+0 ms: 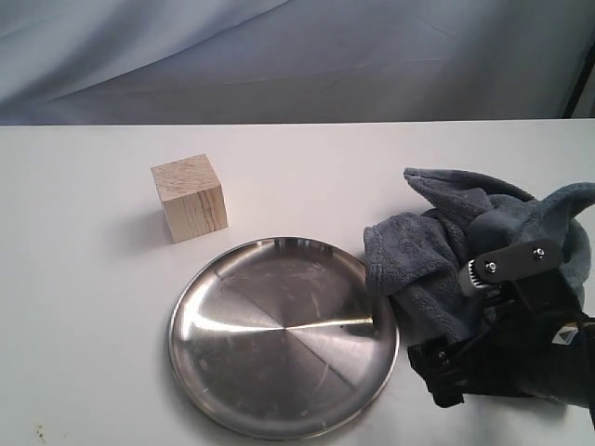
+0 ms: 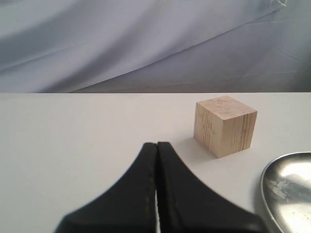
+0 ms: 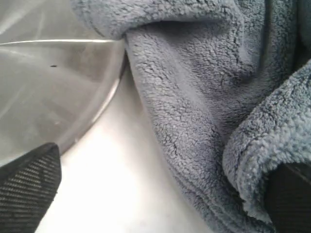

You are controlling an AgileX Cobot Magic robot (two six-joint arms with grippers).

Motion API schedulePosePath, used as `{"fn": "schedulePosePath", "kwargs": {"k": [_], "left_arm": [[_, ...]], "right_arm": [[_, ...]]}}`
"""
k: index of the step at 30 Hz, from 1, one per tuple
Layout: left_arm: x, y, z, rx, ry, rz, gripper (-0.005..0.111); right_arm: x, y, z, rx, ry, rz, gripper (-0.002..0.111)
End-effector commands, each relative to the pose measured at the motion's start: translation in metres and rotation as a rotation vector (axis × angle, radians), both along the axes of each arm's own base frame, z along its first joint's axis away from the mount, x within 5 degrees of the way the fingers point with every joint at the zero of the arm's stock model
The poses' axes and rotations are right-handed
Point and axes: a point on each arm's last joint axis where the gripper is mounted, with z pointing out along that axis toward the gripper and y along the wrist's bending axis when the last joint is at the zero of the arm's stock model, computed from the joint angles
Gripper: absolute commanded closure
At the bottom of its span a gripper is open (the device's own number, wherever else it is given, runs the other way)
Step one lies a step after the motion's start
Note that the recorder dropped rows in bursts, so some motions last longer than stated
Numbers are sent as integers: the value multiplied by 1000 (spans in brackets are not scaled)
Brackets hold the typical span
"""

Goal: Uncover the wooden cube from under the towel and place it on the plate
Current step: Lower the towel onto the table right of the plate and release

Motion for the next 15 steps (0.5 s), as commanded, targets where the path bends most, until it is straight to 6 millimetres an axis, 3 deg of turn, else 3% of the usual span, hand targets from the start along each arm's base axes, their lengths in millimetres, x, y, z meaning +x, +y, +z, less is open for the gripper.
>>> {"fn": "schedulePosePath", "kwargs": {"k": [1, 9, 12, 15], "left_arm": [[0, 0, -1, -8, -5, 2, 106], [0, 0, -1, -11, -5, 3, 106], [0, 0, -1, -11, -5, 3, 106], [0, 0, -1, -7, -5, 2, 106]], "right_arm": [[-12, 2, 9, 19, 63, 99, 3], [-9, 1, 10, -64, -7, 193, 3], [-2, -4, 12, 57, 0, -26, 3], [1, -11, 11, 80, 16, -102, 3]]}}
